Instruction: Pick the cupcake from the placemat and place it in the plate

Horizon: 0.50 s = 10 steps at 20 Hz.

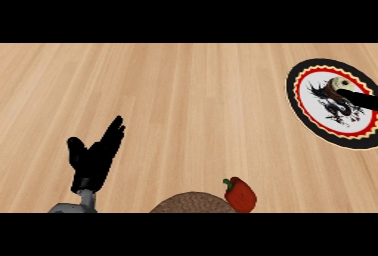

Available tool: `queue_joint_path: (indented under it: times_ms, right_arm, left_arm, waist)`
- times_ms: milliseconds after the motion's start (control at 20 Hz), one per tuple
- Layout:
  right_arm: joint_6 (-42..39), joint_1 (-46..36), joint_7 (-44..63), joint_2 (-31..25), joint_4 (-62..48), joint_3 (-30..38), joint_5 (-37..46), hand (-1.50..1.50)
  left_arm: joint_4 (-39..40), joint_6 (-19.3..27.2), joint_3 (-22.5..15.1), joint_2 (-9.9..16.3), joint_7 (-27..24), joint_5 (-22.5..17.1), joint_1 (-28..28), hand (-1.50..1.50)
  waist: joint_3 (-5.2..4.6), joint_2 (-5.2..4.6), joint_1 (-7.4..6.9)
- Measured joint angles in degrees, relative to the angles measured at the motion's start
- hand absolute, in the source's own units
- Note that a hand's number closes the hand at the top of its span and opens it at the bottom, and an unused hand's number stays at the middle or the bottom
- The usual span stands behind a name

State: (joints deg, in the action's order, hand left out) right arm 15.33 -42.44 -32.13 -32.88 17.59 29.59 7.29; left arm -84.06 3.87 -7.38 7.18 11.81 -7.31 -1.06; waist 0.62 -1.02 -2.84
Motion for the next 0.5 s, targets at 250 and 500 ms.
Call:
queue_joint_path:
  times_ms: [250, 500]
  right_arm:
    - [-10.64, 1.82, -1.63, -4.58, -2.82, 2.92, -3.47, -1.5]
    - [-22.11, 5.72, -4.61, -8.28, -4.43, 3.33, -4.69, -1.5]
  left_arm:
    - [0.28, -0.42, 1.1, 0.25, -0.08, -0.66, 0.48, 0.0]
    - [-0.69, -0.25, 1.39, 0.42, 0.4, -0.39, 1.26, 0.0]
  waist:
    - [-0.05, 0.43, 0.87]
    - [-0.12, 0.65, 1.32]
